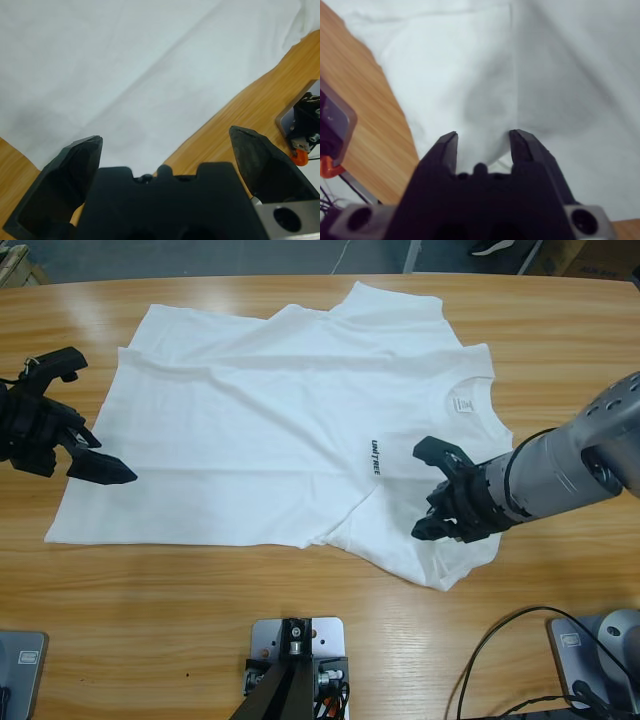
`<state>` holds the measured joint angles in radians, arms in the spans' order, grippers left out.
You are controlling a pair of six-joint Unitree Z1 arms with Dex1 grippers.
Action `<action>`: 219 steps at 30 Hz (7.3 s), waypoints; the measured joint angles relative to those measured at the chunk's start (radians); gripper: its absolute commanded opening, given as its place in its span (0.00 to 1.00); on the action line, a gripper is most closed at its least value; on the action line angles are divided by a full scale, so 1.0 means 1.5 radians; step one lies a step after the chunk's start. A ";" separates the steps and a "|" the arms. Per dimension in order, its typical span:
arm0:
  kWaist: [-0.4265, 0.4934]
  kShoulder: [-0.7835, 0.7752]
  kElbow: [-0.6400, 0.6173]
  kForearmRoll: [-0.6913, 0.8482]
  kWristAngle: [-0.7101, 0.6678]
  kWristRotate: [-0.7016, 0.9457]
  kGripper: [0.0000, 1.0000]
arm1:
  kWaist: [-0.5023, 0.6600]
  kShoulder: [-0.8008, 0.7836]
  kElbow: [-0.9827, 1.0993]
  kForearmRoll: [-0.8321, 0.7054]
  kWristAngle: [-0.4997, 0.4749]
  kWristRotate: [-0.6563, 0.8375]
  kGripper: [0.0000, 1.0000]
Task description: Fold clothes
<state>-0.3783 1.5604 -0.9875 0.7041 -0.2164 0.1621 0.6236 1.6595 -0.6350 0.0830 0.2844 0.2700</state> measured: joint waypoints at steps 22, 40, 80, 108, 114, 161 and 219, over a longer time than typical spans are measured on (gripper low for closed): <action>0.000 0.002 0.027 -0.038 -0.018 -0.008 1.00 | 0.116 -0.110 -0.006 0.232 0.297 0.108 1.00; 0.000 0.039 -0.018 0.084 0.025 -0.135 1.00 | 0.138 -0.355 0.027 0.259 -0.030 0.382 0.75; 0.002 0.038 -0.013 0.140 0.007 -0.314 1.00 | 0.279 -0.059 0.128 -0.121 0.007 0.428 0.51; 0.012 0.038 -0.012 0.140 0.007 -0.314 0.96 | 0.285 -0.420 0.124 0.119 -0.055 0.644 0.38; 0.016 0.038 -0.012 0.140 0.007 -0.314 0.97 | 0.294 -0.503 0.125 0.193 -0.093 0.750 0.58; 0.016 0.035 -0.012 0.146 0.007 -0.314 0.97 | 0.879 -0.294 0.110 0.171 -0.413 1.363 0.75; 0.015 0.061 -0.040 0.161 0.007 -0.314 0.97 | 1.026 -0.103 0.174 -0.018 -0.424 1.651 0.00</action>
<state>-0.3558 1.6513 -1.0470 0.9459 -0.2056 -0.3092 2.1621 1.5049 -0.3737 0.0556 -0.3516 2.7460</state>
